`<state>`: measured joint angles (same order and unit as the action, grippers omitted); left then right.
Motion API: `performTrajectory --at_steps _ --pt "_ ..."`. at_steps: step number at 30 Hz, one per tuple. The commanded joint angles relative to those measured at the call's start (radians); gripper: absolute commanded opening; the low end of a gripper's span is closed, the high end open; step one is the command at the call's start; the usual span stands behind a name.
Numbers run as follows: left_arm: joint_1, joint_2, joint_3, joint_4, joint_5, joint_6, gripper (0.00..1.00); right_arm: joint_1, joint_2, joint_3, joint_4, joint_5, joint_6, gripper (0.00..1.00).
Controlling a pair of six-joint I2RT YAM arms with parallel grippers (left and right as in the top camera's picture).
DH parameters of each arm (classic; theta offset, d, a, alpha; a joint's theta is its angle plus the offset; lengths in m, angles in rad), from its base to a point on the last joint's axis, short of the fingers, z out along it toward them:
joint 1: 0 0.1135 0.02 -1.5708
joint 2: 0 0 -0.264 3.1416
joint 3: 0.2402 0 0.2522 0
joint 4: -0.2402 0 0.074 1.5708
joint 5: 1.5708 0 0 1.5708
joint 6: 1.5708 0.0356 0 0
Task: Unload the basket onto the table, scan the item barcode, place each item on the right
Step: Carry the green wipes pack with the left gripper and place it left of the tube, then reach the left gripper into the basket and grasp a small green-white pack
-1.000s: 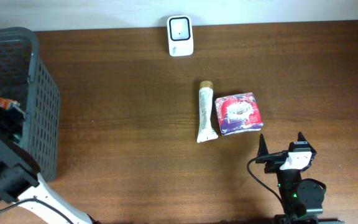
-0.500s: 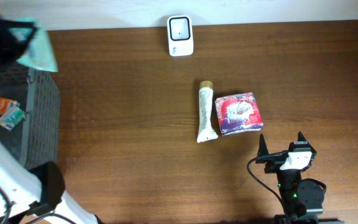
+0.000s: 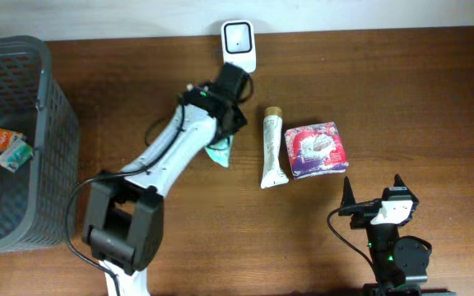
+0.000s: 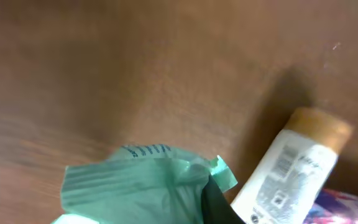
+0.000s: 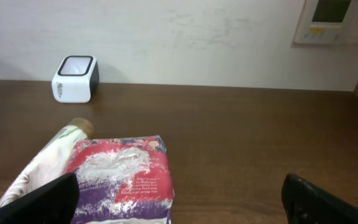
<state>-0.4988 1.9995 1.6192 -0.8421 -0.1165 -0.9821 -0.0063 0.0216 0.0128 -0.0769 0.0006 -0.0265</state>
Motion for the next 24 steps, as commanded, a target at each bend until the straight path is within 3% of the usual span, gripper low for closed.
performTrajectory --at_steps 1,2,3,4,5,7,11,13,17,20,24 --pt "-0.048 -0.015 -0.086 0.112 0.0 -0.147 0.18 0.007 -0.007 -0.007 -0.004 0.009 0.001 0.99" --pt "-0.068 -0.015 -0.092 0.138 0.004 -0.147 0.32 0.007 -0.007 -0.007 -0.004 0.009 0.001 0.99" --pt "-0.086 -0.015 -0.093 0.165 0.003 -0.147 0.61 0.007 -0.007 -0.007 -0.004 0.009 0.001 0.99" --pt "-0.098 -0.016 -0.092 0.196 0.004 -0.145 0.82 0.007 -0.007 -0.007 -0.003 0.009 0.0 0.99" --pt "-0.099 -0.017 -0.08 0.222 0.029 -0.079 0.96 0.007 -0.007 -0.007 -0.003 0.009 0.0 0.99" --pt "-0.082 -0.04 -0.002 0.211 0.05 0.124 0.99 0.007 -0.007 -0.007 -0.004 0.009 0.001 0.99" --pt "0.057 -0.314 0.144 0.061 0.04 0.578 0.99 0.007 -0.007 -0.007 -0.004 0.009 0.001 0.99" --pt "0.21 -0.507 0.144 0.025 -0.098 0.712 0.99 0.007 -0.007 -0.007 -0.004 0.009 0.001 0.99" --pt "0.652 -0.722 0.144 0.043 -0.164 0.711 0.99 0.007 -0.007 -0.007 -0.004 0.008 0.0 0.99" --pt "0.971 -0.687 0.143 0.042 -0.165 0.742 0.99 0.007 -0.007 -0.007 -0.004 0.009 0.001 0.99" --pt "1.106 -0.49 0.143 -0.021 -0.163 0.741 0.99 0.007 -0.007 -0.007 -0.003 0.009 0.0 0.99"
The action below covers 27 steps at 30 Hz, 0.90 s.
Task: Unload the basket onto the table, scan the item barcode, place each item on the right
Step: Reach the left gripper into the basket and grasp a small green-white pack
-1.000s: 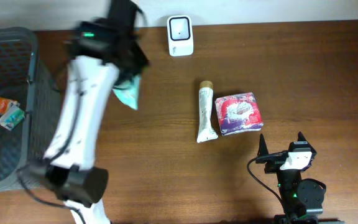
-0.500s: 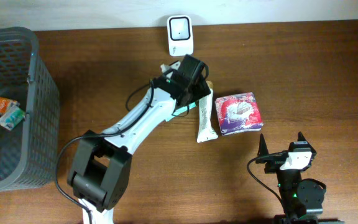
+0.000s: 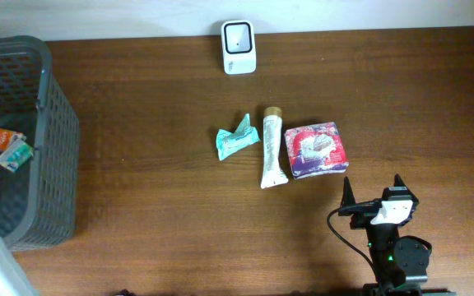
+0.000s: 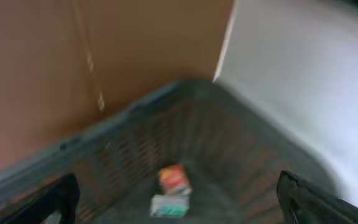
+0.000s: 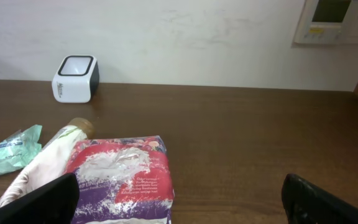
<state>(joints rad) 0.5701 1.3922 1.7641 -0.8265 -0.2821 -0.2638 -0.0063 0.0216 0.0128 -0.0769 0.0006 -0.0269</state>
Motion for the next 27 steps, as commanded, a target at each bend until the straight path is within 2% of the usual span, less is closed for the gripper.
performTrajectory --at_steps 1,5,22,27 --pt "0.043 0.169 -0.002 -0.054 0.008 0.023 0.99 0.007 -0.007 -0.007 -0.003 0.009 0.001 0.99" --pt "0.043 0.29 -0.002 -0.041 0.069 0.022 0.99 0.007 -0.007 -0.007 -0.003 0.009 0.001 0.99" --pt "0.043 0.302 -0.002 -0.039 0.084 0.019 0.99 0.007 -0.007 -0.007 -0.003 0.009 0.001 0.99" --pt "0.043 0.422 -0.002 -0.031 0.087 0.019 0.99 0.007 -0.007 -0.007 -0.003 0.009 0.001 0.99"
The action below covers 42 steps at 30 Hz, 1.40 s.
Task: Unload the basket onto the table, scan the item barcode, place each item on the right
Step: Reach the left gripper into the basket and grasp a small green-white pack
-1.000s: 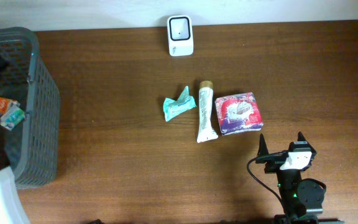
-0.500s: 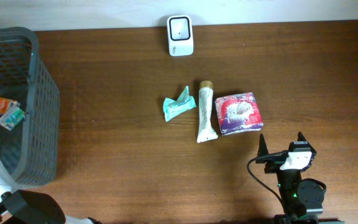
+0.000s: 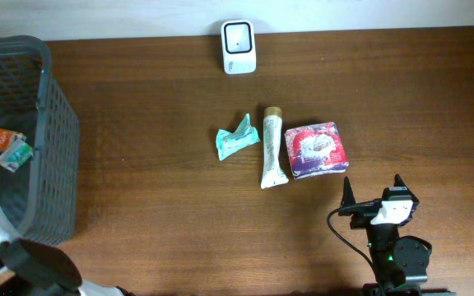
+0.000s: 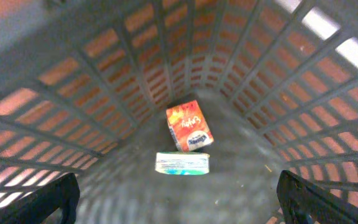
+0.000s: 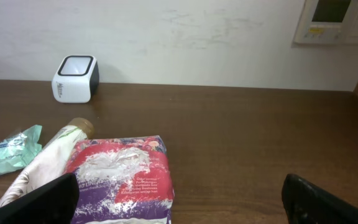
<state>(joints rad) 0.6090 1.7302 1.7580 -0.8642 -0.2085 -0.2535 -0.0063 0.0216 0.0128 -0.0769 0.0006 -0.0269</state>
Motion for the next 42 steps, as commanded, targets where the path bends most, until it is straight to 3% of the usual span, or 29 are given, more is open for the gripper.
performTrajectory --at_steps 1,2,3,7,8,10,14,19,20,23,25,28,31,33,37,39,42 --pt "0.004 0.114 0.004 0.006 0.029 0.01 0.97 0.007 -0.007 -0.007 -0.003 0.009 0.001 0.99" --pt "0.003 0.147 0.004 0.009 0.078 0.044 0.88 0.007 -0.007 -0.007 -0.004 0.009 0.001 0.99" --pt "0.001 0.181 0.004 0.016 0.137 0.138 0.86 0.007 -0.007 -0.007 -0.004 0.009 0.001 0.99" --pt "0.0 0.253 0.004 -0.008 0.142 0.158 0.9 0.007 -0.007 -0.007 -0.003 0.009 0.001 0.99" --pt "0.0 0.266 0.004 0.013 0.142 0.255 0.9 0.007 -0.007 -0.007 -0.003 0.009 0.001 0.99" --pt "0.0 0.312 0.003 0.025 0.178 0.6 0.99 0.007 -0.007 -0.007 -0.003 0.009 0.001 0.99" --pt "0.0 0.338 0.002 0.001 0.192 0.89 0.99 0.007 -0.007 -0.007 -0.004 0.009 0.001 0.99" --pt "0.001 0.397 -0.025 0.011 0.193 1.012 1.0 0.007 -0.007 -0.007 -0.003 0.009 0.001 0.99" --pt "0.001 0.438 -0.025 0.027 0.187 1.011 0.96 0.007 -0.007 -0.007 -0.004 0.009 0.001 0.99" --pt "0.003 0.487 -0.025 0.055 0.186 1.011 0.44 0.007 -0.007 -0.007 -0.003 0.009 0.001 0.99" --pt "0.014 0.483 -0.024 0.051 0.187 0.967 0.0 0.007 -0.007 -0.007 -0.003 0.009 0.001 0.99" --pt "0.014 0.434 -0.014 0.053 0.188 0.819 0.0 0.007 -0.007 -0.007 -0.003 0.009 0.001 0.99" --pt "0.014 0.299 0.023 0.069 0.198 0.571 0.0 0.007 -0.007 -0.007 -0.004 0.009 0.001 0.99" --pt "0.014 0.187 0.034 0.071 0.292 0.469 0.0 0.007 -0.007 -0.007 -0.003 0.009 0.001 0.99" --pt "0.014 0.017 0.034 0.077 0.739 0.339 0.0 0.007 -0.007 -0.007 -0.003 0.009 0.001 0.99" --pt "0.014 -0.033 0.034 0.121 0.948 0.217 0.0 0.007 -0.007 -0.007 -0.003 0.009 0.001 0.99" --pt "0.013 -0.09 0.034 0.15 1.255 0.182 0.0 0.007 -0.007 -0.007 -0.004 0.009 0.001 0.99"
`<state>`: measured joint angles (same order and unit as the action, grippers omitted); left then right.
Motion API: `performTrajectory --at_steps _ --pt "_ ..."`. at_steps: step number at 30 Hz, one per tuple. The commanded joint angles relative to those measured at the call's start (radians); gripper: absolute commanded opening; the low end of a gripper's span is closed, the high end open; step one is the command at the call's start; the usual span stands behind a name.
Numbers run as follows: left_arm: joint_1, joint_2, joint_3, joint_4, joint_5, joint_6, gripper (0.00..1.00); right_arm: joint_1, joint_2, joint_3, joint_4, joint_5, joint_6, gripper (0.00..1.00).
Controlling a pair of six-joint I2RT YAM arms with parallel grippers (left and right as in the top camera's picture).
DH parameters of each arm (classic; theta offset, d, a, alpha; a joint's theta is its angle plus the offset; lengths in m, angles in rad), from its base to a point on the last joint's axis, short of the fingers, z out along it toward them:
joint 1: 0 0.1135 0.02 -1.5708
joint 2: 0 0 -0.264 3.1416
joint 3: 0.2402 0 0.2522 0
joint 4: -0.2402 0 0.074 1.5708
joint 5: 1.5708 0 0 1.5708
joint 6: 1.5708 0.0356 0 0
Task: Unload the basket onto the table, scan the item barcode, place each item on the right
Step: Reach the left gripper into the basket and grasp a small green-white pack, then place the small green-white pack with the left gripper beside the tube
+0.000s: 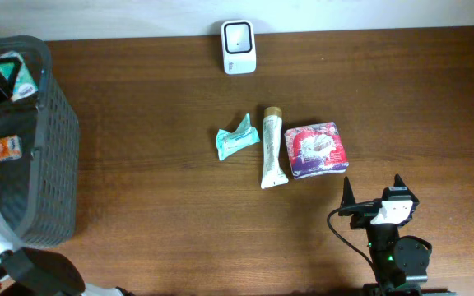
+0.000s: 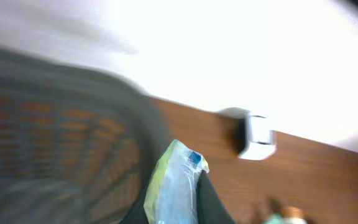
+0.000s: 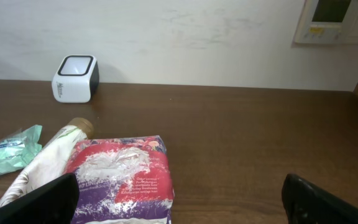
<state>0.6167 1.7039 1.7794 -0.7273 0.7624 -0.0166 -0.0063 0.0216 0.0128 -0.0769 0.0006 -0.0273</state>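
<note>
My left gripper [image 1: 5, 76] is shut on a white and green packet [image 1: 16, 76] and holds it up at the far end of the grey basket [image 1: 56, 164]. In the left wrist view the packet [image 2: 174, 180] stands between the dark fingers, blurred, with the white scanner [image 2: 257, 135] beyond it on the brown table. The scanner [image 1: 239, 36] stands at the table's far edge. Near the front edge my right gripper [image 1: 372, 197] rests open, with nothing between its fingers [image 3: 39, 200].
An orange packet [image 1: 1, 148] lies in the basket. On the table's middle lie a crumpled green packet [image 1: 237, 138], a white tube with a gold cap [image 1: 271, 150] and a purple and red packet [image 1: 317, 150]. A wall backs the table.
My left gripper was open, looking down at the orange and the white-green packets on the basket floor. Now it is shut on the white-green packet, held up near the basket's far rim.
First my left gripper was at the green crumpled packet, between scanner and tube. Then that packet lay on the table left of the tube and the left arm was over at the basket. It stood open above two packets there, and now holds one. The right arm stayed still.
</note>
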Motion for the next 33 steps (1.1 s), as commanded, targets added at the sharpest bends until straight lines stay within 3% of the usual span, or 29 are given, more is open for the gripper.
performTrajectory --at_steps 1,3,6,9,11,12,14,15,18,19,25,26,27,29,30,31,32,33 --pt "0.005 -0.082 0.012 0.013 0.307 -0.114 0.0 0.007 -0.007 -0.007 -0.003 0.009 0.002 0.99" --pt "0.005 -0.117 0.012 0.014 0.307 -0.182 0.0 0.007 -0.007 -0.007 -0.004 0.009 0.002 0.99" --pt "-0.044 -0.224 0.012 0.006 0.307 -0.181 0.0 0.007 -0.007 -0.007 -0.004 0.009 0.001 0.99" --pt "-0.19 -0.312 0.012 -0.05 0.224 -0.181 0.0 0.007 -0.007 -0.007 -0.003 0.008 0.002 0.99" --pt "-0.365 -0.332 0.012 -0.108 0.154 -0.226 0.0 0.007 -0.007 -0.007 -0.003 0.009 0.002 0.99" --pt "-0.449 -0.329 0.007 -0.137 0.048 -0.318 0.0 0.007 -0.007 -0.007 -0.003 0.009 0.002 0.99" --pt "-0.642 -0.31 -0.008 -0.201 -0.307 -0.478 0.0 0.007 -0.007 -0.007 -0.003 0.009 0.001 0.99" --pt "-0.76 -0.283 -0.018 -0.23 -0.472 -0.518 0.0 0.007 -0.007 -0.007 -0.003 0.009 0.001 0.99" --pt "-0.989 -0.153 -0.018 -0.267 -0.783 -0.56 0.0 0.007 -0.007 -0.007 -0.004 0.009 0.002 0.99" --pt "-1.06 -0.053 -0.018 -0.279 -0.855 -0.693 0.0 0.007 -0.007 -0.007 -0.003 0.009 0.002 0.99" --pt "-1.235 0.354 -0.018 -0.262 -0.831 -0.743 0.0 0.007 -0.007 -0.007 -0.003 0.009 0.002 0.99" --pt "-1.247 0.402 -0.018 -0.25 -0.83 -0.743 0.05 0.007 -0.007 -0.007 -0.003 0.009 0.002 0.99" --pt "-1.257 0.44 -0.018 -0.235 -0.83 -0.743 0.24 0.007 -0.007 -0.007 -0.004 0.009 0.002 0.99" --pt "-1.263 0.485 -0.018 -0.216 -0.831 -0.742 0.37 0.007 -0.007 -0.007 -0.004 0.009 0.002 0.99" --pt "-1.262 0.485 -0.018 -0.214 -0.831 -0.719 0.5 0.007 -0.007 -0.007 -0.004 0.009 0.002 0.99" --pt "-1.259 0.48 -0.006 -0.213 -0.831 -0.652 0.71 0.007 -0.007 -0.007 -0.004 0.009 0.002 0.99" --pt "-1.25 0.468 0.052 -0.233 -0.831 -0.505 0.82 0.007 -0.007 -0.007 -0.004 0.009 0.002 0.98" --pt "-1.246 0.458 0.089 -0.253 -0.831 -0.476 0.82 0.007 -0.007 -0.007 -0.003 0.009 0.002 0.99"
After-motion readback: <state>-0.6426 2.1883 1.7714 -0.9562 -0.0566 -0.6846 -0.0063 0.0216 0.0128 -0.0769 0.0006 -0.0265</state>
